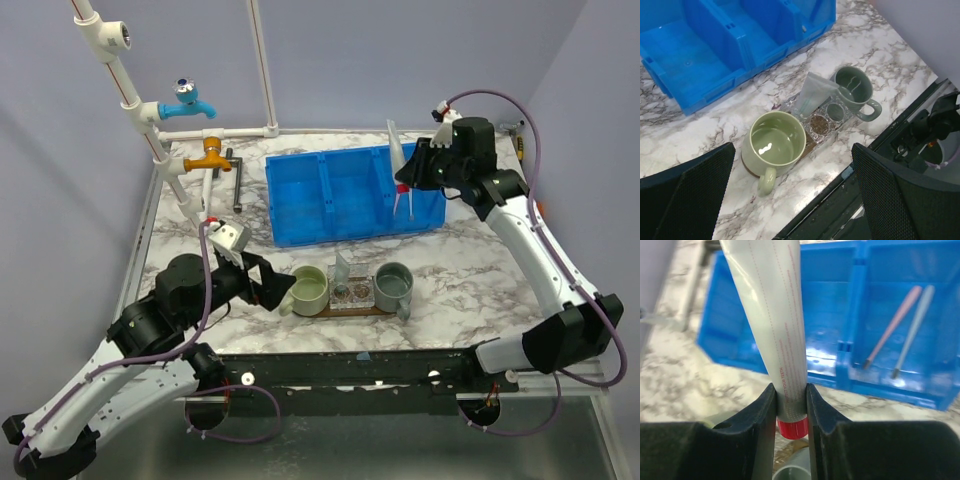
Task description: Prepare toiletry sets of a toothbrush and toothpaste on the tray
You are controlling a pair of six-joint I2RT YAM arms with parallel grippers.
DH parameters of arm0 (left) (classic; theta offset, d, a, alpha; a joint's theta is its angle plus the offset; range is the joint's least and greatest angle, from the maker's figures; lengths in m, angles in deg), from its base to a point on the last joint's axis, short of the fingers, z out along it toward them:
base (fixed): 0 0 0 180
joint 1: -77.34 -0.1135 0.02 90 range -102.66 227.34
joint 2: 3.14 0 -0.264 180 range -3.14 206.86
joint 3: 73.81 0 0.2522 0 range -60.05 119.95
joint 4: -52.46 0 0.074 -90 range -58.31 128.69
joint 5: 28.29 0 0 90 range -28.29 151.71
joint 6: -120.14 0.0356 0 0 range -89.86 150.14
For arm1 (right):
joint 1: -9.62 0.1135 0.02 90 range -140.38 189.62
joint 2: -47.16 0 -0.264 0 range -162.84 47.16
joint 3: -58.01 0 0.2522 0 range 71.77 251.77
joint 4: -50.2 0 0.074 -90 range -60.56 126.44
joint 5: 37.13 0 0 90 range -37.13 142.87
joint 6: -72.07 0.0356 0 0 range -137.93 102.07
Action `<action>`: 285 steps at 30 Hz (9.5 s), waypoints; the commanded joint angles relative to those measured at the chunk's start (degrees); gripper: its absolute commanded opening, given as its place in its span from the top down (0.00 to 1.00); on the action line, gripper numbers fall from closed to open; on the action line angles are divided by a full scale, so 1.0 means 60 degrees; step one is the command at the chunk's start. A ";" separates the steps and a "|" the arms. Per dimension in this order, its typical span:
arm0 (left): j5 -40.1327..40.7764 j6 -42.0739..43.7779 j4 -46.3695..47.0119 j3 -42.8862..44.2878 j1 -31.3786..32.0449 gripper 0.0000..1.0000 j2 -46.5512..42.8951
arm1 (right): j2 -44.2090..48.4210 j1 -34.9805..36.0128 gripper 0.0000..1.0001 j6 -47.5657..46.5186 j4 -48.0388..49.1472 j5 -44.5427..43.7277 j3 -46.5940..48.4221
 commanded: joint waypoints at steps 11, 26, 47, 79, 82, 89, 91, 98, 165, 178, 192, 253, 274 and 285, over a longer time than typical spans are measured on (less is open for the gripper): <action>-0.2082 -0.0938 0.1731 0.0876 0.0019 0.01 0.0955 | 0.2287 0.0162 0.79 0.2810 0.4662 0.6178 -0.2262; -0.3162 -0.3319 0.4663 0.0842 0.0019 0.01 0.1195 | 0.3029 0.1577 0.77 0.6634 0.9285 0.6519 -0.3460; -0.5739 -0.5126 0.8389 0.0425 -0.0011 0.14 0.2022 | 0.1527 0.4680 0.77 0.9115 1.3925 0.5327 -0.3823; -0.5956 -0.5183 0.8906 0.0227 -0.0098 0.88 0.1956 | 0.1256 0.5463 0.77 0.9113 1.4628 0.5530 -0.4156; -0.5916 -0.5175 0.8809 0.0227 -0.0111 1.00 0.1931 | 0.1306 0.5460 0.73 0.8965 1.4559 0.5611 -0.4251; -0.6040 -0.5042 0.8475 0.0028 -0.0106 1.00 0.1740 | 0.1735 0.5454 0.51 0.7981 1.3300 0.5498 -0.4176; -0.6023 -0.4856 0.8174 -0.0034 -0.0111 1.00 0.1630 | 0.1898 0.5459 0.47 0.7459 1.2528 0.5452 -0.3962; -0.6179 -0.3898 0.6286 0.0062 -0.0113 1.00 0.1302 | 0.2252 0.5459 0.40 0.5319 0.9102 0.5129 -0.2819; -0.6226 0.0951 -0.1141 0.0807 -0.0111 1.00 0.1166 | -0.0806 0.6421 0.85 0.0046 -0.1244 0.4884 0.2672; -0.5209 0.0848 -0.1229 0.0781 -0.0102 1.00 0.0685 | 0.0382 0.6444 1.00 0.0467 -0.0609 0.4632 0.0917; -0.4895 0.0611 -0.0916 0.0575 -0.0113 0.40 0.0176 | 0.1886 0.6448 1.00 0.1592 0.0737 0.3063 -0.0200; 0.0092 0.0098 -0.0945 -0.1072 -0.0113 0.01 -0.2750 | 0.2301 0.6448 1.00 -0.0788 -0.0863 -0.3991 -0.1702; 0.0280 -0.0004 -0.0885 -0.1293 -0.0113 0.01 -0.3071 | 0.2167 0.6441 1.00 -0.0846 0.0014 -0.4004 -0.2512; 0.0226 0.0037 -0.0856 -0.1321 -0.0113 0.01 -0.2900 | 0.2176 0.6448 1.00 -0.0929 0.0470 -0.4092 -0.3137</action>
